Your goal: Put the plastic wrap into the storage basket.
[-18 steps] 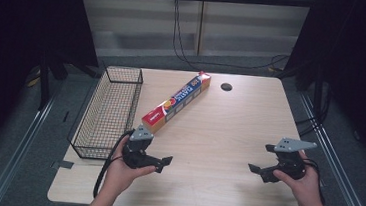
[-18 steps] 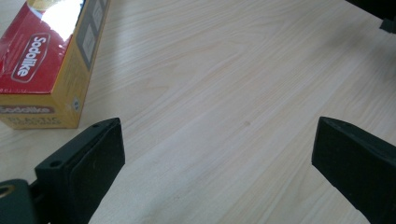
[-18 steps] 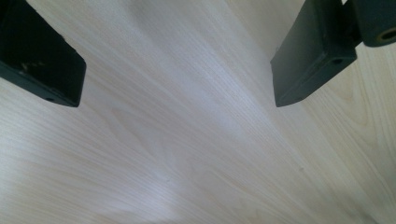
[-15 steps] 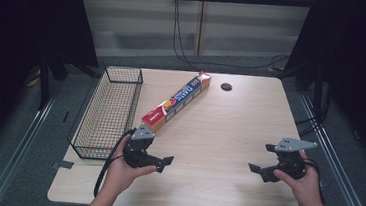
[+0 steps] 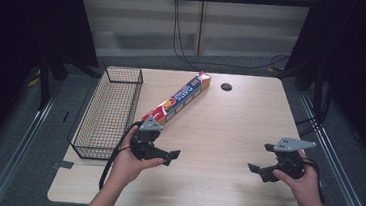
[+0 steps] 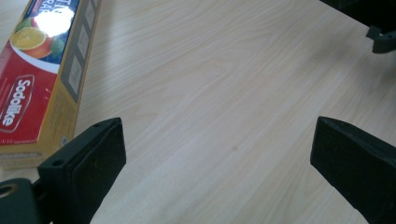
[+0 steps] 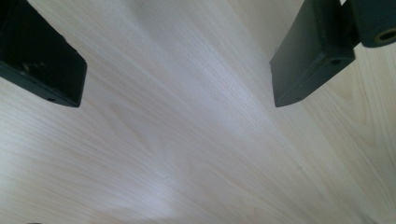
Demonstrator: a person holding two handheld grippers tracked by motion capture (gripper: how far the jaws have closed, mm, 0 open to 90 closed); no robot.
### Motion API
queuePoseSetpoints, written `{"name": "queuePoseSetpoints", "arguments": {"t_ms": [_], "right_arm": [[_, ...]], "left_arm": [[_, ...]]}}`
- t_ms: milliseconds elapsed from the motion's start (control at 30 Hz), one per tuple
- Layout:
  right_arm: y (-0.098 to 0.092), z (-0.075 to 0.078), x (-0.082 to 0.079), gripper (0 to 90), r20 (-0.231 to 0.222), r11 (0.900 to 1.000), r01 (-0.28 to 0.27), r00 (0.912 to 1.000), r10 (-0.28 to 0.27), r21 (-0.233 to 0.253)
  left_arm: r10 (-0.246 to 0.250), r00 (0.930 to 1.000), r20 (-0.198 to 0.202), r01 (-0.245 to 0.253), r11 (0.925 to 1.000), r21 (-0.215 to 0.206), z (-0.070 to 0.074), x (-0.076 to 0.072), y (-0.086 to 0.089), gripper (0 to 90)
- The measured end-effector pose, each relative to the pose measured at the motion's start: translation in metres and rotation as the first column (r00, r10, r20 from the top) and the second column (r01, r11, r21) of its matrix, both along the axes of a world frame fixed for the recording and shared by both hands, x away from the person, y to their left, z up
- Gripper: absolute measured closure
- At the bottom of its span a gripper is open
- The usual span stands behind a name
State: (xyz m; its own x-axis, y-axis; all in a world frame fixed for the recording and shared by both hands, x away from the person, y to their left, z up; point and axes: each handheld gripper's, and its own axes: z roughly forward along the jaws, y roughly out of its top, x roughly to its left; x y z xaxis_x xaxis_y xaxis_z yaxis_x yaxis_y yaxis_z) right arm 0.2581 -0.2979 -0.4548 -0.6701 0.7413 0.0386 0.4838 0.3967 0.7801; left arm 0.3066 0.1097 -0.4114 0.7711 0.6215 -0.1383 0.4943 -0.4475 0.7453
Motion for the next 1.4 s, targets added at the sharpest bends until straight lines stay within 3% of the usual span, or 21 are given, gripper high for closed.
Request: {"name": "queuePoseSetpoints", "arguments": {"t_ms": [500,700,767,800,833,867,933,1100,1200,1300,1367,1400], "right_arm": [[-0.003,0.0,-0.002,3.8,0.003,1.0,0.004,1.0,-0.004,0.008],[-0.002,0.0,-0.003,3.9,0.0,1.0,-0.003,1.0,0.003,0.009],[-0.003,0.0,-0.003,3.9,0.001,1.0,-0.005,1.0,0.005,0.008],[-0.003,0.0,-0.003,3.9,0.002,1.0,-0.006,1.0,0.006,0.008],[-0.003,0.0,-0.003,3.8,0.001,1.0,-0.008,1.0,0.008,0.009],[-0.003,0.0,-0.003,3.8,0.001,1.0,-0.008,1.0,0.008,0.009],[-0.003,0.0,-0.003,3.9,0.002,1.0,-0.004,1.0,0.004,0.006],[-0.002,0.0,-0.002,3.9,-0.001,1.0,-0.009,1.0,0.009,0.008],[-0.002,0.0,-0.002,3.9,-0.001,1.0,-0.013,0.9999,0.013,0.008],[-0.002,0.0,-0.002,3.9,-0.002,1.0,-0.014,0.9999,0.014,0.008],[-0.002,0.0,-0.002,3.9,-0.002,1.0,-0.015,0.9999,0.015,0.009],[-0.002,0.0,-0.002,4.0,-0.003,1.0,-0.016,0.9999,0.016,0.009]], "left_arm": [[-0.001,0.999,-0.044,0.001,1.0,0.002,0.015,0.046,-0.033,3.3],[0.023,0.9983,-0.053,-0.021,0.9984,0.052,0.021,0.067,-0.042,3.3],[0.006,0.9981,-0.062,-0.002,0.9974,0.072,0.022,0.075,-0.042,3.4],[0.019,0.9985,-0.051,-0.016,0.9982,0.058,0.022,0.078,-0.044,3.4],[0.018,0.9988,-0.045,-0.015,0.9974,0.071,0.023,0.081,-0.044,3.6],[0.04,0.998,-0.049,-0.038,0.9982,0.047,0.022,0.084,-0.046,3.6],[0.041,0.9978,-0.051,-0.038,0.9974,0.061,0.022,0.091,-0.046,3.6],[0.074,0.9946,-0.073,-0.071,0.9967,0.04,0.014,0.107,-0.049,3.7],[0.094,0.9928,-0.075,-0.091,0.9947,0.048,0.011,0.116,-0.051,3.7],[0.085,0.9931,-0.081,-0.08,0.995,0.06,0.009,0.125,-0.049,4.3],[0.102,0.9919,-0.075,-0.097,0.9927,0.073,0.008,0.131,-0.048,4.3],[0.132,0.9878,-0.082,-0.128,0.9904,0.053,0.007,0.133,-0.049,4.4]]}}
